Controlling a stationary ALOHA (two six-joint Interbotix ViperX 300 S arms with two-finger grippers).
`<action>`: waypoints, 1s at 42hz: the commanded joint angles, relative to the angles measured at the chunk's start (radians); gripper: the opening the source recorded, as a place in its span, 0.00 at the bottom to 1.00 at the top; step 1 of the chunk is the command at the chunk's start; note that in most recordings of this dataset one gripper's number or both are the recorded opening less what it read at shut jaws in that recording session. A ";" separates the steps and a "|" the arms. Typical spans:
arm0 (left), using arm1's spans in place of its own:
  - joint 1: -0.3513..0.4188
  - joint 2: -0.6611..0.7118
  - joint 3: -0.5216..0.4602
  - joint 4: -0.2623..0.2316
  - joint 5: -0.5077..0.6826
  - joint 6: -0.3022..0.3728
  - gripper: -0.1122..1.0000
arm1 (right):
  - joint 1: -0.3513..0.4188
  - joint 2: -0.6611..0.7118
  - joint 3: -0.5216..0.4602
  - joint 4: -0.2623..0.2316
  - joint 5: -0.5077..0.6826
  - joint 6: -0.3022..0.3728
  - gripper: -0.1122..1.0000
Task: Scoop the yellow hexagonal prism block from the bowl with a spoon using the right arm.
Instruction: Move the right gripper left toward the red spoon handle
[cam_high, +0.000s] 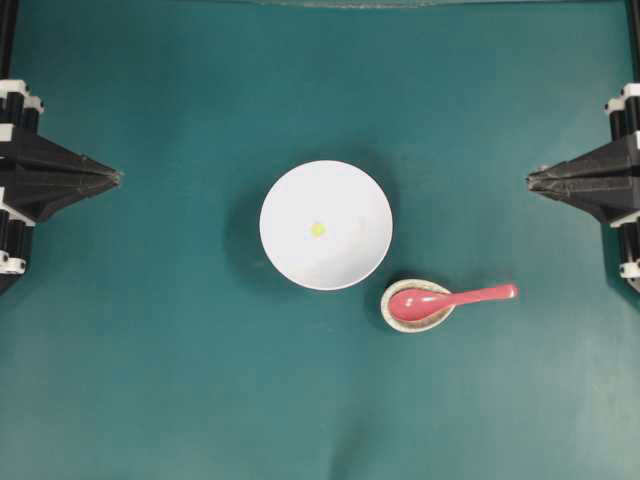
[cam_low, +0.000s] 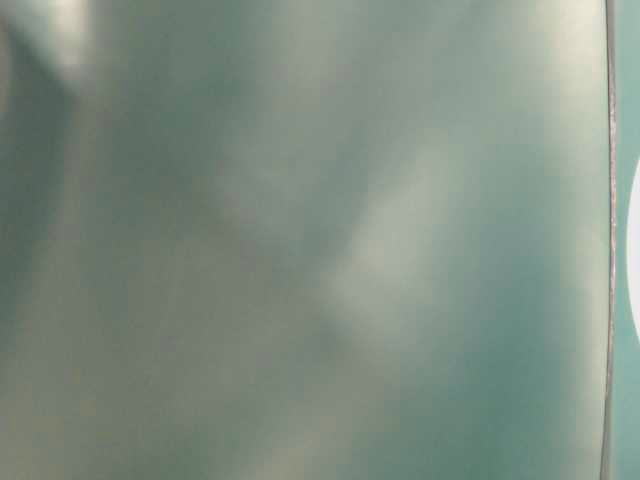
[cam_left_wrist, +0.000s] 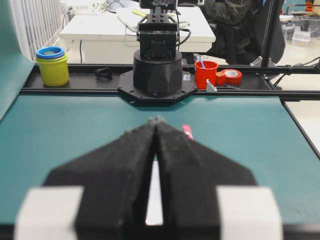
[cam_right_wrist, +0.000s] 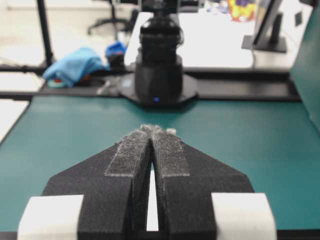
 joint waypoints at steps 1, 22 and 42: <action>0.000 0.020 -0.012 0.012 0.026 -0.006 0.10 | 0.000 0.017 -0.005 0.000 0.002 -0.003 0.10; 0.000 0.048 -0.012 0.012 0.028 0.006 0.10 | 0.044 0.101 0.012 0.002 0.003 0.011 0.48; 0.000 0.046 -0.012 0.012 0.037 0.008 0.10 | 0.087 0.368 0.124 0.055 -0.347 0.020 0.58</action>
